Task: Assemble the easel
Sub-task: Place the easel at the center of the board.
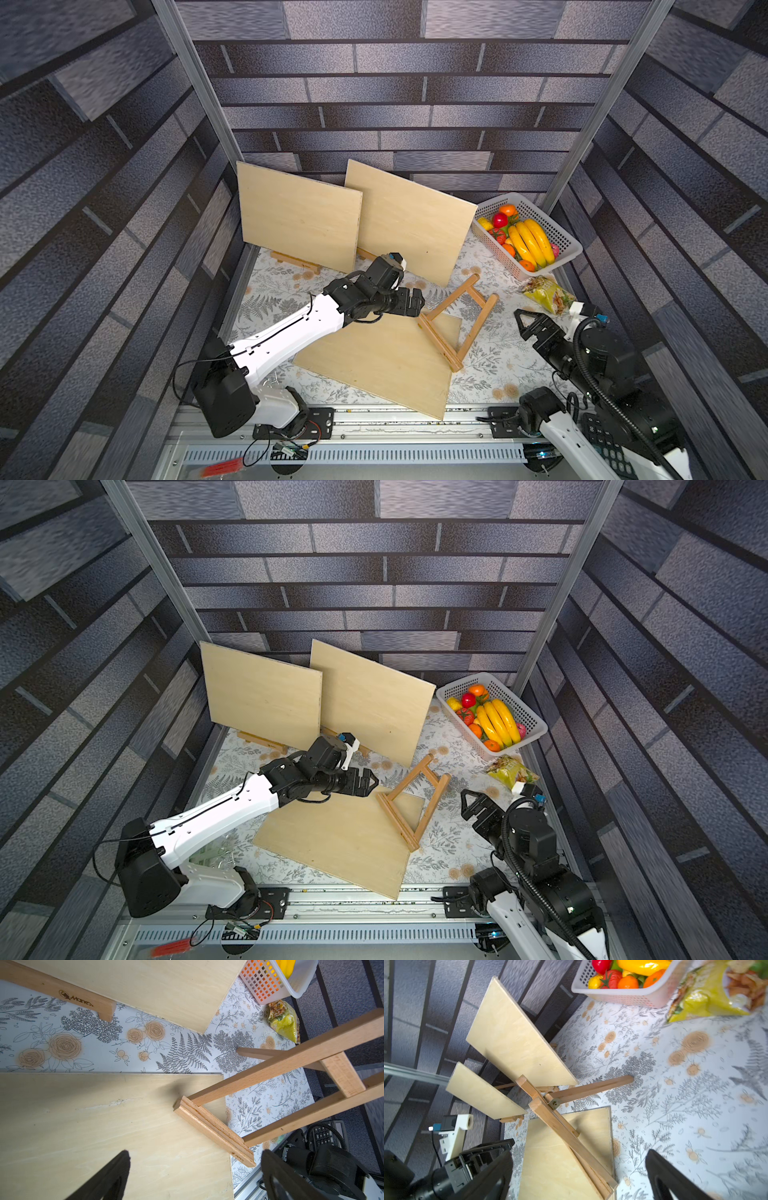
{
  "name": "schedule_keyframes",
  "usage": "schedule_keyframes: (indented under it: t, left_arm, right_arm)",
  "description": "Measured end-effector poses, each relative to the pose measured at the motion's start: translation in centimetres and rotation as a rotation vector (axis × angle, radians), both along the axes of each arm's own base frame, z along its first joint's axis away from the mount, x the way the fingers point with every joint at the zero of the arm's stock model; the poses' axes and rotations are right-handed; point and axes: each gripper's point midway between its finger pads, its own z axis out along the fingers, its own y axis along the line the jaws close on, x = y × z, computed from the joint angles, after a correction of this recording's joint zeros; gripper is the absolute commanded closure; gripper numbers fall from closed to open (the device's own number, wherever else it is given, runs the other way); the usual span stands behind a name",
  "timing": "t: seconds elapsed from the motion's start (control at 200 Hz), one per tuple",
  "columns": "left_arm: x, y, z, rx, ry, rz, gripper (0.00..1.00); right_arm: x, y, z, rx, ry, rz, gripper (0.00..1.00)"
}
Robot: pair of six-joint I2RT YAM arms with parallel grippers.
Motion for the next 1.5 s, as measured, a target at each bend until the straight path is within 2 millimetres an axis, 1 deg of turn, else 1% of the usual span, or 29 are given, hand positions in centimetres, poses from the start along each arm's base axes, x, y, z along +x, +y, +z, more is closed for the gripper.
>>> schedule_keyframes:
  t: [0.11,0.175,0.271,0.336,0.391,0.426,0.536,0.611,0.681,0.762,0.812,0.862,0.907,0.962,1.062,1.142,1.263,1.373,1.503]
  left_arm:
    - [0.4,0.8,-0.2,-0.01,0.012,0.017,0.0]
    - [0.6,1.4,-0.4,-0.015,0.02,0.029,0.0]
    - [0.6,2.0,-0.4,-0.025,0.028,0.037,0.0]
    - [0.7,2.3,-0.3,-0.03,0.028,0.044,0.0]
    - [0.7,2.4,-0.1,-0.036,0.029,0.044,0.0]
    - [0.6,2.4,0.0,-0.039,0.028,0.042,0.0]
    - [0.3,2.6,0.4,-0.048,0.023,0.039,0.0]
    - [-0.2,3.0,0.7,-0.054,0.016,0.04,0.0]
    - [-0.6,3.6,1.2,-0.058,0.011,0.045,0.0]
    - [-1.0,4.4,1.7,-0.067,0.005,0.056,0.0]
    - [-1.3,4.9,2.0,-0.071,0.002,0.066,0.0]
    - [-1.4,5.4,2.1,-0.073,-0.003,0.077,0.0]
    - [-1.4,5.9,2.2,-0.074,-0.002,0.089,0.0]
    - [-1.5,6.4,2.1,-0.071,0.001,0.103,0.0]
    - [-1.6,7.1,1.9,-0.059,0.006,0.124,0.0]
    - [-1.7,7.5,1.8,-0.052,0.01,0.134,0.0]
    - [-2.0,7.9,1.4,-0.044,0.02,0.139,0.0]
    - [-2.1,8.0,1.2,-0.036,0.029,0.14,0.0]
    - [-2.3,8.2,0.9,-0.027,0.039,0.141,0.0]
  right_arm:
    - [0.5,0.1,-0.2,0.008,0.165,-0.058,0.0]
    - [1.3,0.0,0.4,-0.007,0.234,-0.104,0.0]
    - [2.7,-0.5,2.2,-0.022,0.243,-0.17,0.0]
    - [3.7,-0.9,3.1,-0.025,0.247,-0.217,0.0]
    - [4.5,-1.4,3.4,-0.009,0.261,-0.26,0.0]
    - [5.1,-1.9,3.2,0.012,0.285,-0.302,0.0]
    - [7.0,-3.5,1.0,0.13,0.399,-0.428,0.0]
    - [8.5,-4.5,-1.1,0.255,0.46,-0.508,0.0]
    - [9.0,-5.3,-2.8,0.366,0.503,-0.564,0.0]
    - [9.5,-6.1,-3.5,0.468,0.523,-0.608,0.0]
    - [9.9,-6.3,-3.7,0.514,0.529,-0.614,0.0]
    - [10.3,-5.9,-4.1,0.556,0.538,-0.598,0.0]
    - [10.5,-5.3,-4.9,0.592,0.555,-0.58,0.0]
    - [10.3,-4.5,-6.6,0.639,0.597,-0.567,0.0]
    - [9.0,-3.2,-10.4,0.707,0.698,-0.572,0.0]
    - [8.1,-2.4,-12.3,0.749,0.75,-0.571,0.0]
    - [8.1,-1.3,-13.5,0.793,0.768,-0.541,0.0]
    - [9.0,-0.3,-14.2,0.826,0.75,-0.505,0.0]
    - [10.1,1.4,-15.7,0.861,0.771,-0.468,0.0]
